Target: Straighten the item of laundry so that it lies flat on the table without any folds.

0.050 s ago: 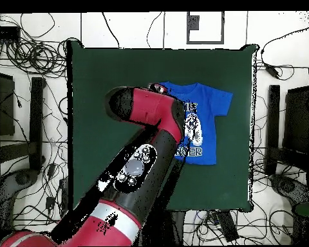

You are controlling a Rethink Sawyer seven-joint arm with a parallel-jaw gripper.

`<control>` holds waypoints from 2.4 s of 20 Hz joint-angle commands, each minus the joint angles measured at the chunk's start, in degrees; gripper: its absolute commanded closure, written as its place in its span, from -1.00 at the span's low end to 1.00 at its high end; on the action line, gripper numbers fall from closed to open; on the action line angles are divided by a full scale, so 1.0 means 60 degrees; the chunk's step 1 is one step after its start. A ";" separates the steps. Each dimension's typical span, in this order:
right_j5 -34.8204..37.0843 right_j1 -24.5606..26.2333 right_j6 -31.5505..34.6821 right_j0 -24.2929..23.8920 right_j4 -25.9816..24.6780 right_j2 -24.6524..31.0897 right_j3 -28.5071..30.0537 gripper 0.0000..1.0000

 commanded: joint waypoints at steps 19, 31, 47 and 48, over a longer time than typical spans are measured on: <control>-0.1395 -0.0760 -0.1130 -0.0282 -0.1887 0.2414 0.2739 -1.00; -0.1091 -0.1658 -0.1665 -0.0886 -0.3105 0.2574 0.3249 -1.00; -0.1282 -0.2049 -0.2104 -0.2295 -0.4903 0.3522 0.3213 -1.00; -0.1363 -0.2045 -0.2064 -0.2357 -0.4978 0.3607 0.3238 -1.00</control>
